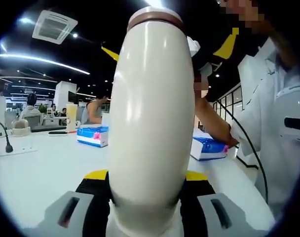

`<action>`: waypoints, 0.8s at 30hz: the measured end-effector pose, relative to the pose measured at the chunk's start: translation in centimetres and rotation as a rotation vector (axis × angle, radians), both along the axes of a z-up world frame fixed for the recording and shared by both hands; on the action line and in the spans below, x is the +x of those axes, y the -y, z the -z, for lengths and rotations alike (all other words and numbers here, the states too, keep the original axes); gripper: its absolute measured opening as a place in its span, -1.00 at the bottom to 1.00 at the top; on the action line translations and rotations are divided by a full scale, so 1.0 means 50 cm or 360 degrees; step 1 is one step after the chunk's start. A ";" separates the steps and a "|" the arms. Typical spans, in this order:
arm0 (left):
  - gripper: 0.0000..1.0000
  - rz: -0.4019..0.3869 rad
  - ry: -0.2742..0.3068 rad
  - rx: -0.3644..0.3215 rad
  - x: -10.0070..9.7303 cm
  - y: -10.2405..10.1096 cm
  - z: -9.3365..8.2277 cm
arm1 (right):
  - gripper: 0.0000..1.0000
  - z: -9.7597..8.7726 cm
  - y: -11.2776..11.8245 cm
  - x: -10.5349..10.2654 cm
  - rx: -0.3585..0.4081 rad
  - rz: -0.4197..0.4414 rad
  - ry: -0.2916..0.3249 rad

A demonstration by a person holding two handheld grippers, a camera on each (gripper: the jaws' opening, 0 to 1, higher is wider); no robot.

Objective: Grasp the water cup twist off the cup lid place the cup lid on the table

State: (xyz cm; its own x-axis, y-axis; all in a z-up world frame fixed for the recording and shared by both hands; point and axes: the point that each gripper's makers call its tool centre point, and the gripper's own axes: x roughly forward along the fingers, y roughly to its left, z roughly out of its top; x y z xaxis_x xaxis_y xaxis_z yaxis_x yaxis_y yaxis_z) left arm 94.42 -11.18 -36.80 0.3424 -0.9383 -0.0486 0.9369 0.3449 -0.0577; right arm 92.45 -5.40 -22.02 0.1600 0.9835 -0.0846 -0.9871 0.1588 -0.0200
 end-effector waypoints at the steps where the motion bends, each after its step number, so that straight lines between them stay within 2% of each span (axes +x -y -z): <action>1: 0.12 0.0000 -0.0001 -0.0001 0.000 0.000 0.000 | 0.66 0.001 0.000 0.001 0.0000 0.0003 -0.0001; 10: 0.11 0.0005 0.0012 0.0004 0.003 0.000 0.000 | 0.66 0.003 0.008 0.004 0.0028 0.0013 -0.0021; 15: 0.10 -0.0001 0.0013 0.0005 0.006 0.000 0.000 | 0.61 0.006 0.008 0.009 0.0052 0.0020 -0.0064; 24: 0.10 0.0003 0.0031 0.0012 0.005 0.001 0.001 | 0.56 0.002 0.010 0.005 0.0064 0.0023 -0.0056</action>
